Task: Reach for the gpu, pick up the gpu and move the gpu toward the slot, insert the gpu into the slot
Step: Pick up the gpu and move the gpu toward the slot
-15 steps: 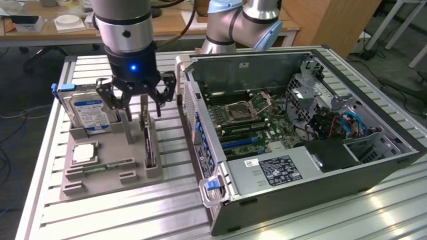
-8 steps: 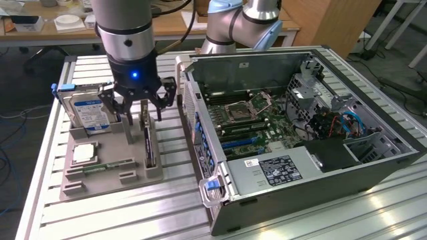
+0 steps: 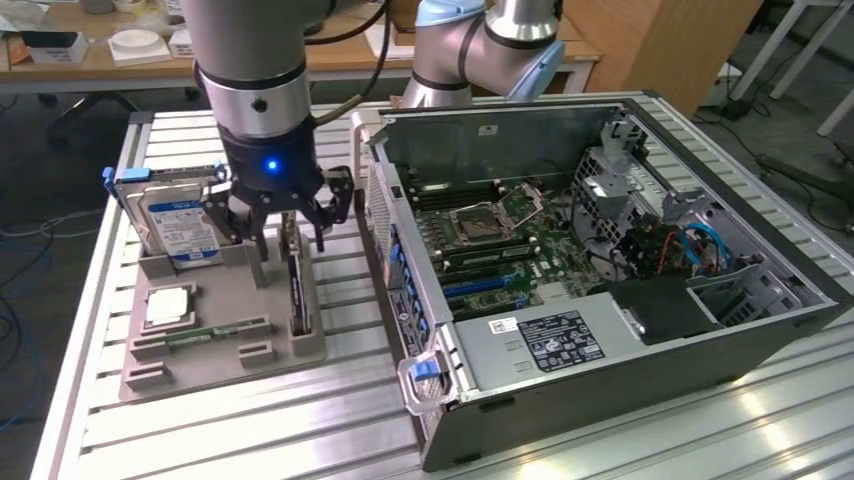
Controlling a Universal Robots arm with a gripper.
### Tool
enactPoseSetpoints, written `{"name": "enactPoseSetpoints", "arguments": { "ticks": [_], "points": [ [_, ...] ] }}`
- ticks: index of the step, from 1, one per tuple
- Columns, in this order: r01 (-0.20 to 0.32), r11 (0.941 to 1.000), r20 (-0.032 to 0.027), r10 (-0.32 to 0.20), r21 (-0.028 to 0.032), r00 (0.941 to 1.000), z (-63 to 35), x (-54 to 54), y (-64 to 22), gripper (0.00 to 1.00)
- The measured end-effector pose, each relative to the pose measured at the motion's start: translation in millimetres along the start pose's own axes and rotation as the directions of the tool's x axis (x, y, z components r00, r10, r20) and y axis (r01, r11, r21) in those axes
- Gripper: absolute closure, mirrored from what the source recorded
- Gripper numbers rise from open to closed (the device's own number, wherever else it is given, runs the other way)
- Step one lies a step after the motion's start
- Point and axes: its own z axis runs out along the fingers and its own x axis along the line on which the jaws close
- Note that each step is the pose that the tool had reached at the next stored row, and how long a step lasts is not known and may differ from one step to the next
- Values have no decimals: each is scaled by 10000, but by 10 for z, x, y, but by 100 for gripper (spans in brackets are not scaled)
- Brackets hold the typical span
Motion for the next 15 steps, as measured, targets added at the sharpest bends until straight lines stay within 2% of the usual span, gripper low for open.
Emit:
{"name": "enactPoseSetpoints", "arguments": {
  "ticks": [2,7,8,9,15],
  "points": [
    [1,10000,0,-1,42,10000,19,0,-4,35],
    [7,9995,-7,-7,307,10000,51,1,-6,35],
    [9,9994,-9,-8,344,10000,62,1,-7,35],
    [10,9994,-10,-10,360,10000,78,0,-7,35],
    [9,9993,-15,-8,360,10000,186,4,-11,35]
  ]
}}
